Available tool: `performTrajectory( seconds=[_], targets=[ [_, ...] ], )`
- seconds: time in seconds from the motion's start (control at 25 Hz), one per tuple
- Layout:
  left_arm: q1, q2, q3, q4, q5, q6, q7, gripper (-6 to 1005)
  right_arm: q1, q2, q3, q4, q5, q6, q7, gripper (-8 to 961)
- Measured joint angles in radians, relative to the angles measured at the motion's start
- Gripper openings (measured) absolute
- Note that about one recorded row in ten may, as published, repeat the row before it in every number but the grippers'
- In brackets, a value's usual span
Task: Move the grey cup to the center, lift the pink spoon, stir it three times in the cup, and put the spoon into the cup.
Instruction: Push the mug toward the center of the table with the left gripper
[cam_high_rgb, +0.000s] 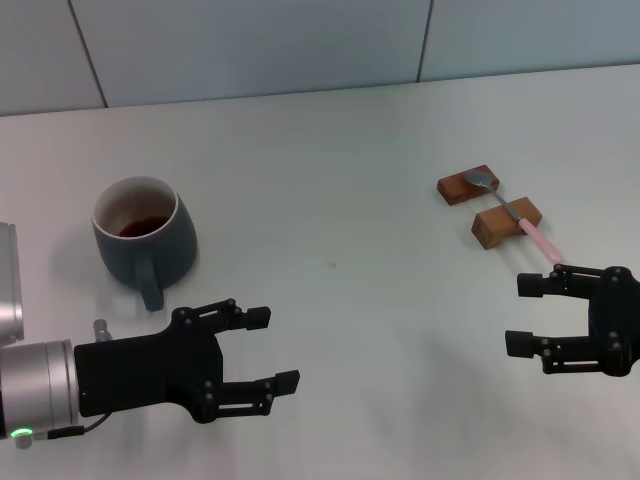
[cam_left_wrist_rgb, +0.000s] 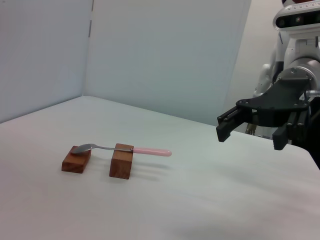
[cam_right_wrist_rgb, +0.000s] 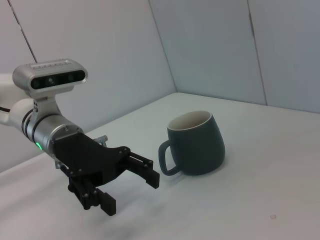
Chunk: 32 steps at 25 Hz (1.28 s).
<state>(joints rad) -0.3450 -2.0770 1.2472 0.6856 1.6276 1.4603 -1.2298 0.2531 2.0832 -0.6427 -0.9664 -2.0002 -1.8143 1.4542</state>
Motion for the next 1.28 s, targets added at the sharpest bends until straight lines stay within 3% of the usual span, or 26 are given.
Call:
performTrajectory(
  seconds=[0.56, 0.92, 1.0, 1.2, 1.24, 1.28],
  targets=[
    [0.002, 0.001, -0.005, 0.001, -0.016, -0.001, 0.008, 838, 0.002, 0.0, 0.0, 0.002, 0.0, 0.0, 0.0, 832],
    [0.077, 0.006, -0.022, 0.045, -0.24, 0.019, 0.145, 837, 0.002, 0.0, 0.0, 0.005, 0.0, -0.001, 0.0, 832],
    [0.091, 0.005, -0.072, 0.04, -0.315, 0.002, 0.215, 837, 0.001, 0.0, 0.0, 0.005, 0.0, -0.001, 0.0, 832],
    [0.091, 0.005, -0.072, 0.04, -0.315, 0.002, 0.215, 833, 0.0, 0.0, 0.0, 0.005, 0.0, 0.0, 0.0, 833],
    [0.091, 0.002, -0.145, -0.093, -0.518, -0.043, 0.448, 832, 0.0, 0.0, 0.0, 0.005, 0.0, 0.0, 0.0, 833],
    [0.08, -0.001, -0.16, -0.192, -0.651, -0.073, 0.615, 772, 0.0, 0.0, 0.0, 0.005, 0.0, 0.0, 0.0, 833]
  ],
)
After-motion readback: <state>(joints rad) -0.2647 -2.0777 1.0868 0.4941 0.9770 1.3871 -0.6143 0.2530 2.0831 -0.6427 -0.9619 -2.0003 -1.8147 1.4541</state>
